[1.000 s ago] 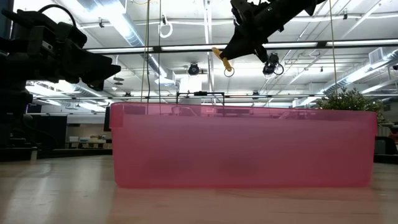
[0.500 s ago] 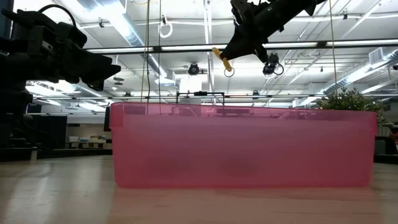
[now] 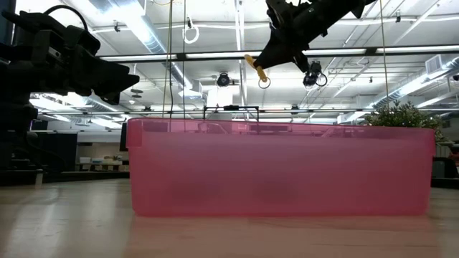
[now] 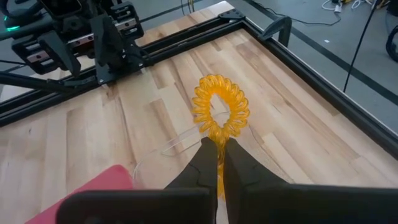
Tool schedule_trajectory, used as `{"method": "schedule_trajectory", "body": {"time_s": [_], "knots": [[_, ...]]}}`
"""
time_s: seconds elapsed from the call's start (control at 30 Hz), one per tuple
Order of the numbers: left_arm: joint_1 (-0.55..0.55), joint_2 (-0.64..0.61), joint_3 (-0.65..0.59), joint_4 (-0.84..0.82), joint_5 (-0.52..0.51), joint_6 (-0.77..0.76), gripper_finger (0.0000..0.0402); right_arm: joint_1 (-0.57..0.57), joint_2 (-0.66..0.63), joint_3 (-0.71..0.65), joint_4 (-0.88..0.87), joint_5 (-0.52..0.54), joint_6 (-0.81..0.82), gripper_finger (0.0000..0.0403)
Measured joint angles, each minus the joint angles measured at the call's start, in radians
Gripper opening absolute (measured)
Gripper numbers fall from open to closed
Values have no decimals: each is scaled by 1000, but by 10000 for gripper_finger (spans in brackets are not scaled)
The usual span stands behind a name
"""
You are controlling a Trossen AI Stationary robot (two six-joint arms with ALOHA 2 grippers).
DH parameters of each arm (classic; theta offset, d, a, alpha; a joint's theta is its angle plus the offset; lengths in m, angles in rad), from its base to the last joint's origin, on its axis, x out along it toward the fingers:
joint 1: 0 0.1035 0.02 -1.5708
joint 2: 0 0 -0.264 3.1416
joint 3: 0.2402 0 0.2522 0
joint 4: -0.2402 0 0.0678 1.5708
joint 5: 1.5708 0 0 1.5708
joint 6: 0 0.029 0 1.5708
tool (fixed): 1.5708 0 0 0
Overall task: Sort spring keychains
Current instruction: Put the yellow spring keychain into the transparent bin, then put the bottom yellow spring keychain into the transparent bin
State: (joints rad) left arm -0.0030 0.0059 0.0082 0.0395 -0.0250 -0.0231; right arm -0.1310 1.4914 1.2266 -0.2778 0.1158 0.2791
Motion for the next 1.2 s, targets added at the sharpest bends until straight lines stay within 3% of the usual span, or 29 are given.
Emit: {"method": "schedule_trajectory", "body": {"time_s": [0.4,0.57,0.93,1.2], "knots": [[0,0,0,0,0,0,172,0,0,0,2,-2,11,17],[0,0,0,0,0,0,172,0,0,0,2,-2,26,78],[0,0,0,0,0,0,172,0,0,0,12,-2,34,256],[0,0,0,0,0,0,172,0,0,0,13,-2,39,300]]}}
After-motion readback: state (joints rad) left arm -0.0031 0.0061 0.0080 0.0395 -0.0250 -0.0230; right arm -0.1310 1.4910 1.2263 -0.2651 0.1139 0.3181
